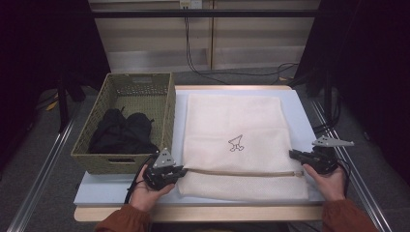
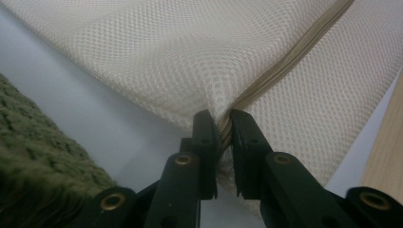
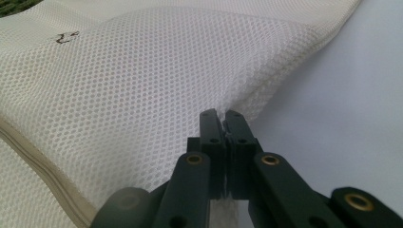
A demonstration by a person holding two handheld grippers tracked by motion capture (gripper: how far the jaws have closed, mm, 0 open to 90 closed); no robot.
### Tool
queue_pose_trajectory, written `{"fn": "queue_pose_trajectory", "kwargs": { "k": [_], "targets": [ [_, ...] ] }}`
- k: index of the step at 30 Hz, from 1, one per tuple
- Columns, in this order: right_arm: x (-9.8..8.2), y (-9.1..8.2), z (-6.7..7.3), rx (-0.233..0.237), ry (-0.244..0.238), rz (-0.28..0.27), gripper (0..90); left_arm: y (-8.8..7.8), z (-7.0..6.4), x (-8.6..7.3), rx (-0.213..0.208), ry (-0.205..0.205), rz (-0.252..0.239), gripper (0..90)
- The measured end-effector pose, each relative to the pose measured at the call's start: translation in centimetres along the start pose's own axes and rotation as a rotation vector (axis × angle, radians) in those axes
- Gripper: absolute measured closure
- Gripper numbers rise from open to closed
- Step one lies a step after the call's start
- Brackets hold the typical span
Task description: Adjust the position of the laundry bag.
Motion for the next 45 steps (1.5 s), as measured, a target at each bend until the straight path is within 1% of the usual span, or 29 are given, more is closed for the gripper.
{"fn": "queue_pose_trajectory", "kwargs": {
  "k": [3, 4, 5, 7, 8, 9, 10, 11, 12, 13, 15, 18, 20, 21, 22, 23, 24, 26, 30, 32, 33, 34, 38, 39, 40, 41, 43, 44, 45],
  "targets": [
    [0.0, 0.1, 0.4, 0.011, -0.004, 0.000, 87.8, -0.2, 0.1, -0.3, 0.003, -0.012, 0.003, 81.0],
    [0.0, 0.2, 0.5, 0.013, -0.009, 0.002, 87.8, -0.2, 0.1, -0.4, 0.005, -0.011, 0.002, 81.0],
    [0.0, 0.2, 0.5, 0.010, -0.006, 0.004, 87.8, -0.3, 0.2, -0.5, 0.011, -0.001, 0.014, 81.0],
    [0.0, 0.4, 0.7, 0.018, -0.011, 0.009, 87.8, -0.3, 0.2, -0.6, 0.002, -0.011, 0.002, 81.0],
    [0.0, 0.4, 0.7, 0.016, -0.010, 0.009, 87.8, -0.4, 0.2, -0.6, 0.010, -0.011, 0.012, 81.0],
    [0.0, 0.4, 0.7, 0.012, -0.012, 0.004, 87.8, -0.5, 0.3, -0.6, 0.009, -0.010, 0.011, 81.0],
    [0.0, 0.5, 0.8, 0.019, -0.013, 0.011, 87.8, -0.5, 0.3, -0.7, 0.002, -0.014, 0.005, 81.0],
    [0.0, 0.6, 0.9, 0.017, -0.019, 0.011, 87.8, -0.5, 0.4, -0.7, 0.017, -0.008, 0.012, 80.9],
    [0.0, 0.7, 0.9, 0.017, -0.016, 0.013, 87.8, -0.6, 0.4, -0.9, 0.013, -0.008, 0.022, 80.9],
    [0.0, 0.9, 1.0, 0.020, -0.021, 0.015, 87.8, -0.6, 0.4, -1.0, 0.006, -0.011, 0.017, 80.9],
    [-0.1, 1.2, 1.1, 0.024, -0.025, 0.024, 87.8, -0.7, 0.5, -1.2, 0.007, -0.020, 0.025, 80.9],
    [0.0, 1.6, 1.3, 0.022, -0.035, 0.032, 87.8, -0.9, 0.6, -1.3, 0.015, -0.022, 0.028, 80.8],
    [0.0, 1.6, 1.4, 0.029, -0.027, 0.032, 87.8, -1.0, 0.8, -1.4, 0.034, -0.021, 0.043, 80.8],
    [0.0, 1.6, 1.5, 0.033, -0.027, 0.029, 87.8, -1.0, 0.7, -1.5, 0.039, -0.022, 0.041, 80.8],
    [0.0, 1.6, 1.7, 0.030, -0.033, 0.029, 87.8, -1.0, 0.7, -1.5, 0.038, -0.021, 0.039, 80.8],
    [0.0, 1.6, 1.7, 0.031, -0.031, 0.034, 87.8, -1.0, 0.7, -1.5, 0.023, -0.029, 0.031, 80.8],
    [-0.1, 1.7, 1.7, 0.027, -0.040, 0.034, 87.8, -1.2, 0.8, -1.5, 0.028, -0.020, 0.032, 80.8],
    [0.0, 1.8, 1.8, 0.035, -0.034, 0.030, 87.8, -1.4, 0.9, -1.7, 0.026, -0.019, 0.026, 80.7],
    [-0.1, 2.2, 2.2, 0.048, -0.052, 0.039, 87.8, -1.5, 1.1, -2.1, 0.040, -0.033, 0.036, 80.6],
    [-0.1, 2.4, 2.4, 0.040, -0.055, 0.045, 87.8, -1.5, 1.2, -2.2, 0.038, -0.026, 0.045, 80.5],
    [-0.1, 2.5, 2.4, 0.040, -0.056, 0.049, 87.8, -1.6, 1.2, -2.3, 0.035, -0.031, 0.050, 80.5],
    [-0.1, 2.5, 2.5, 0.047, -0.059, 0.047, 87.8, -1.6, 1.2, -2.4, 0.029, -0.032, 0.048, 80.2],
    [-0.4, 3.0, 2.7, 0.043, -0.066, 0.068, 87.8, -1.6, 1.4, -2.8, 0.042, -0.042, 0.064, 79.5],
    [-0.4, 3.1, 2.8, 0.046, -0.076, 0.074, 87.8, -1.5, 1.4, -3.0, 0.037, -0.037, 0.069, 79.5],
    [-0.5, 3.3, 2.8, 0.044, -0.077, 0.079, 87.8, -1.4, 1.4, -3.1, 0.032, -0.048, 0.070, 79.3],
    [-0.5, 3.4, 2.8, 0.040, -0.075, 0.084, 87.7, -1.4, 1.5, -3.1, 0.029, -0.042, 0.071, 79.1],
    [-0.5, 3.6, 2.8, 0.044, -0.079, 0.089, 87.7, -1.4, 1.6, -3.3, 0.030, -0.048, 0.075, 79.0],
    [-0.6, 3.6, 2.9, 0.044, -0.076, 0.089, 87.7, -1.4, 1.6, -3.5, 0.036, -0.051, 0.087, 78.6],
    [-0.6, 3.7, 2.9, 0.045, -0.077, 0.093, 87.6, -1.3, 1.7, -3.6, 0.029, -0.051, 0.093, 78.1]
  ]
}}
Point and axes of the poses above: each handheld gripper's, and its own axes: y roughly forward along the jaws, x roughly out of its top, z roughly to its left, the point moved 6 cm from there along y, roughly forward along the jaws, and after that the axes turned 4 degrees about -z, right-handed, at the moved point
